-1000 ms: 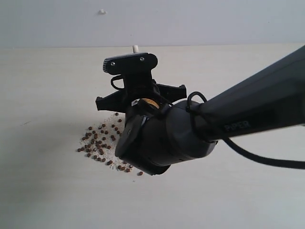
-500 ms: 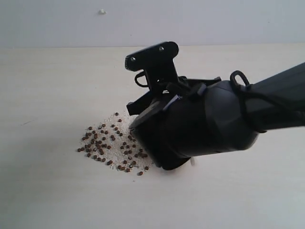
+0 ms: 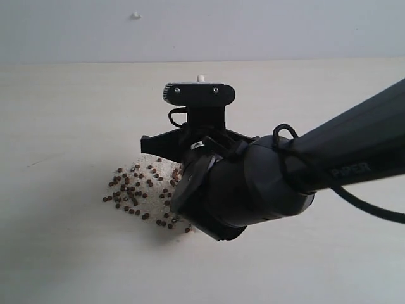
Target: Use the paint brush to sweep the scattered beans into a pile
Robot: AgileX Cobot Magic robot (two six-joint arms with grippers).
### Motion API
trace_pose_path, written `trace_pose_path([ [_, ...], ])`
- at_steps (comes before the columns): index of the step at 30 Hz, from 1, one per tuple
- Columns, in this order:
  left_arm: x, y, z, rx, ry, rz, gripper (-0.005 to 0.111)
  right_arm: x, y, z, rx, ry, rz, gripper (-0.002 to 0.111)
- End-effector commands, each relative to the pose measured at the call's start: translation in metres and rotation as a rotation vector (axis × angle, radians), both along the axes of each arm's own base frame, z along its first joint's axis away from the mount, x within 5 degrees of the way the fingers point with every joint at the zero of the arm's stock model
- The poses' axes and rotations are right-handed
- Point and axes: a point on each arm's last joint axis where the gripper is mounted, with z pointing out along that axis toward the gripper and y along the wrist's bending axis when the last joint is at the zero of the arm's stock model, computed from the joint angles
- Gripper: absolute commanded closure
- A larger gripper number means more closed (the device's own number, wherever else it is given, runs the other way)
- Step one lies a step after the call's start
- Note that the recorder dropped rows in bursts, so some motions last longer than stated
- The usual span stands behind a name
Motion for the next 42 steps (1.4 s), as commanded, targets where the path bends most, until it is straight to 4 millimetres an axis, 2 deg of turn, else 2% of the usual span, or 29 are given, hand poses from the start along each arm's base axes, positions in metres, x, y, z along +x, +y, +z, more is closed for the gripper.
trace_pose_path([
  [1,0.0,-0.001,-0.001,0.0,0.0,-0.014,0.107,0.001,0.0,-0.005,0.033,-0.006,-0.03,0.108],
  [3,0.0,-0.001,-0.001,0.0,0.0,-0.016,0.107,0.002,-0.003,0.0,0.016,-0.048,-0.055,0.108],
  [6,0.0,-0.001,-0.001,0.0,0.0,-0.013,0.107,0.004,-0.006,0.02,-0.02,-0.12,-0.053,0.108],
  [8,0.0,-0.001,-0.001,0.0,0.0,-0.013,0.107,0.003,-0.007,0.036,-0.041,-0.152,-0.026,0.108],
  [9,0.0,-0.001,-0.001,0.0,0.0,-0.013,0.107,0.002,-0.009,0.051,-0.072,-0.176,0.0,0.108],
  [13,0.0,-0.001,-0.001,0.0,0.0,-0.013,0.107,0.0,-0.012,0.082,-0.163,-0.252,0.078,0.108],
  [16,0.0,-0.001,-0.001,0.0,0.0,-0.013,0.107,-0.007,-0.009,0.099,-0.25,-0.327,0.25,0.108],
  [18,0.0,-0.001,-0.001,0.0,0.0,-0.013,0.107,-0.017,-0.003,0.105,-0.299,-0.385,0.453,0.108],
  [23,0.0,-0.001,-0.001,0.0,0.0,-0.013,0.107,-0.048,0.003,0.109,-0.326,-0.557,0.886,0.108],
  [25,0.0,-0.001,-0.001,0.0,0.0,-0.013,0.107,-0.053,0.0,0.109,-0.217,-0.556,0.985,0.108],
  [28,0.0,-0.001,-0.001,0.0,0.0,-0.013,0.107,-0.059,-0.005,0.109,-0.076,-0.573,1.23,0.108],
  [31,0.0,-0.001,-0.001,0.0,0.0,-0.013,0.107,-0.062,-0.015,0.112,0.166,-0.594,1.463,0.108],
  [34,0.0,-0.001,-0.001,0.0,0.0,-0.013,0.107,-0.049,-0.035,0.11,0.333,-0.565,1.533,0.108],
  [37,0.0,-0.001,-0.001,0.0,0.0,-0.015,0.107,-0.034,-0.046,0.098,0.371,-0.44,1.495,0.108],
  [42,0.0,-0.001,-0.001,0.0,0.0,-0.013,0.107,-0.032,-0.05,0.069,0.347,-0.279,1.579,0.108],
])
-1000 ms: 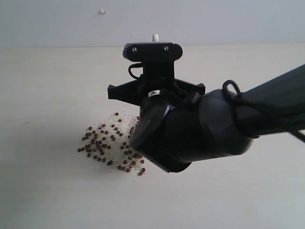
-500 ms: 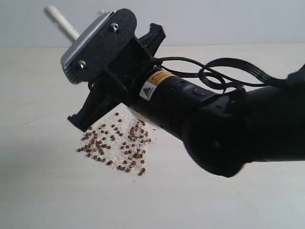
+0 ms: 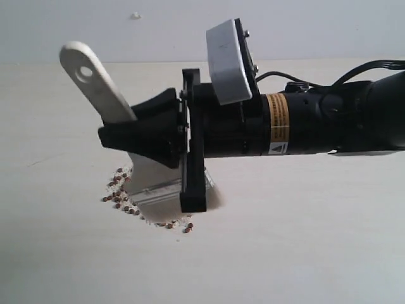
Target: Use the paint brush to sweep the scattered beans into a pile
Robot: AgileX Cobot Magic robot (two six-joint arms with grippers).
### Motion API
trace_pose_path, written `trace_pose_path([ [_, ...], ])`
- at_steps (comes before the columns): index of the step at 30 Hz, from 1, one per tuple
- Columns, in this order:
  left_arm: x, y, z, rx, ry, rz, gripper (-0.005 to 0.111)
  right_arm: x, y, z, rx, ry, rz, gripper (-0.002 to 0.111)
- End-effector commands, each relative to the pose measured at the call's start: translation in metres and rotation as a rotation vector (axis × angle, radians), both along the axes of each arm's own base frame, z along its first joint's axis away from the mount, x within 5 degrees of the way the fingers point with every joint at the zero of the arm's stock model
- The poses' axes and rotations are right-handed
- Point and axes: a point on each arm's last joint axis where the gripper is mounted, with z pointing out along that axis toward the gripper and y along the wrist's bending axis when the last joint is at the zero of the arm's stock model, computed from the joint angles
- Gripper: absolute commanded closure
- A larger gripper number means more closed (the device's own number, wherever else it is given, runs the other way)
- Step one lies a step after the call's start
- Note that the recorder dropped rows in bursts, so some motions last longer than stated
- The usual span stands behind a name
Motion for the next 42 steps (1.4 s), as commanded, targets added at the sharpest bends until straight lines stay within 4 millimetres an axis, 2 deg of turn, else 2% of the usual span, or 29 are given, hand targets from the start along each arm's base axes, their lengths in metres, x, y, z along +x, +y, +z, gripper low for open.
trace_pose_path([
  [1,0.0,-0.001,-0.001,0.0,0.0,-0.013,0.107,-0.001,-0.002,-0.025,-0.081,0.094,0.087,0.108],
  [9,0.0,-0.001,-0.001,0.0,0.0,-0.013,0.107,0.006,0.004,-0.065,-0.123,0.199,0.058,0.108],
  [15,0.0,-0.001,-0.001,0.0,0.0,-0.013,0.107,0.01,0.005,-0.085,-0.141,0.155,0.046,0.108],
  [26,0.0,-0.001,-0.001,0.0,0.0,-0.013,0.107,0.034,0.019,-0.098,-0.125,0.105,0.035,0.108],
  [33,0.0,-0.001,-0.001,0.0,0.0,-0.013,0.107,0.051,0.03,-0.113,-0.124,0.158,0.03,0.108],
  [42,0.0,-0.001,-0.001,0.0,0.0,-0.013,0.107,0.071,0.035,-0.106,-0.085,0.139,-0.003,0.108],
])
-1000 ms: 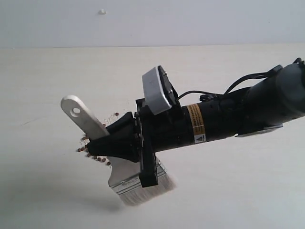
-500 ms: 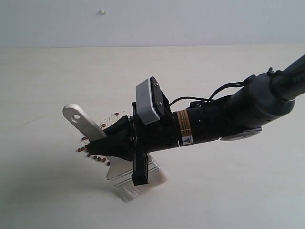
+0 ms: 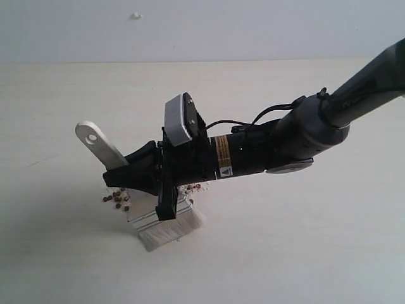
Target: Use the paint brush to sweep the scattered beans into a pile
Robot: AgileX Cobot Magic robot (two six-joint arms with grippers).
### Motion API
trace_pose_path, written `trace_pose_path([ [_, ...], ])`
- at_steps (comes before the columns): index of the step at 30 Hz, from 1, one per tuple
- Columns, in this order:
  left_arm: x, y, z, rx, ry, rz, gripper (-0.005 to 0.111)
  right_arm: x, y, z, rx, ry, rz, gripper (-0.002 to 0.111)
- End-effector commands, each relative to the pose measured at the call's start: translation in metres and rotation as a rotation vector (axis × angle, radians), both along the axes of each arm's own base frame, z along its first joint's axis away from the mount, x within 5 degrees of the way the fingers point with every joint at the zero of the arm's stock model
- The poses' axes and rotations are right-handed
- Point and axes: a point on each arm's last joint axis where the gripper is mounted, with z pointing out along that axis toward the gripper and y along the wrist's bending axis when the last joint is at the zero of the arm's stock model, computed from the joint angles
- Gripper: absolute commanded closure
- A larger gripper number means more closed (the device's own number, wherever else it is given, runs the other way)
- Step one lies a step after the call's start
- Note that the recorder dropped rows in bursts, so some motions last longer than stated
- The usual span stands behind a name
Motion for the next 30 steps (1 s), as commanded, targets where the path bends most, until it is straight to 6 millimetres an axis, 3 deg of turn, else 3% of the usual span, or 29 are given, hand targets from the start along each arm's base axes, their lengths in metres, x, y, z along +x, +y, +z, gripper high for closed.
trace_pose_path([
  [1,0.0,-0.001,-0.001,0.0,0.0,-0.013,0.107,0.014,-0.003,0.006,0.028,-0.008,-0.049,0.108],
  [9,0.0,-0.001,-0.001,-0.001,0.0,-0.011,0.107,0.028,-0.015,0.012,0.048,0.079,-0.127,0.108],
  [18,0.0,-0.001,-0.001,-0.001,0.0,-0.011,0.107,0.013,-0.018,0.07,0.039,0.251,-0.033,0.108],
  [23,0.0,-0.001,-0.001,-0.001,0.0,-0.011,0.107,-0.009,-0.025,0.058,-0.189,0.194,0.188,0.108],
  [30,0.0,-0.001,-0.001,-0.001,0.0,-0.011,0.107,-0.011,-0.026,0.053,-0.179,0.012,0.25,0.108],
])
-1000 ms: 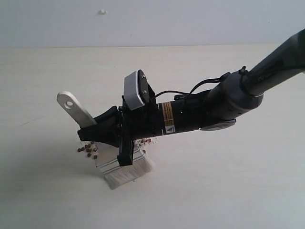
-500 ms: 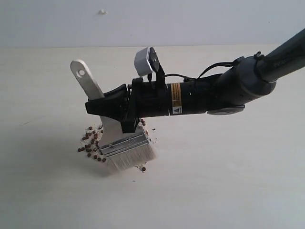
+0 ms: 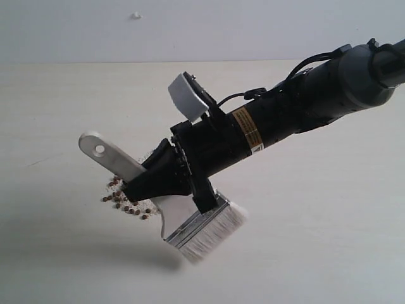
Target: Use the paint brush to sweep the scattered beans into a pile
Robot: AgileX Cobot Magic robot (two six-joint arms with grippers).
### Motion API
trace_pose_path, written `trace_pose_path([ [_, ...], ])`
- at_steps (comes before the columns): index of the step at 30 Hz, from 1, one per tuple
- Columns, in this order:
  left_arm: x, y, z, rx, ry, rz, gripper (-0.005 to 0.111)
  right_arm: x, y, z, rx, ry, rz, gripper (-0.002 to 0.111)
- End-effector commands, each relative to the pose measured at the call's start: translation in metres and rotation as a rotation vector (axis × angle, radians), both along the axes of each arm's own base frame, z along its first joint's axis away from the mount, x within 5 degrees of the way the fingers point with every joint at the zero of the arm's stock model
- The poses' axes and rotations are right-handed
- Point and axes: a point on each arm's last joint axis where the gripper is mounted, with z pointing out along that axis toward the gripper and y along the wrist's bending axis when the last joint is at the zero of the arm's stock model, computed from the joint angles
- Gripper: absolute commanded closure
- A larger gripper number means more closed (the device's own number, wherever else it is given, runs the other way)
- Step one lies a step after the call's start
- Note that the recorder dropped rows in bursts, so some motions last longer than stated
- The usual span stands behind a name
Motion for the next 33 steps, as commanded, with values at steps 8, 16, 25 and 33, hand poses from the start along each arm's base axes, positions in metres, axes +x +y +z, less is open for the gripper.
trace_pose_path([
  [8,0.0,-0.001,-0.001,-0.001,0.0,-0.011,0.107,0.007,0.002,-0.04,0.054,-0.096,0.019,0.108],
  [16,0.0,-0.001,-0.001,-0.001,0.0,-0.011,0.107,0.022,0.01,-0.053,0.088,-0.141,0.002,0.108],
  [25,0.0,-0.001,-0.001,-0.001,0.0,-0.011,0.107,0.039,0.02,-0.056,0.109,-0.18,0.004,0.108],
  [33,0.0,-0.001,-0.001,-0.001,0.0,-0.011,0.107,0.062,0.033,-0.054,0.127,-0.182,-0.014,0.108],
])
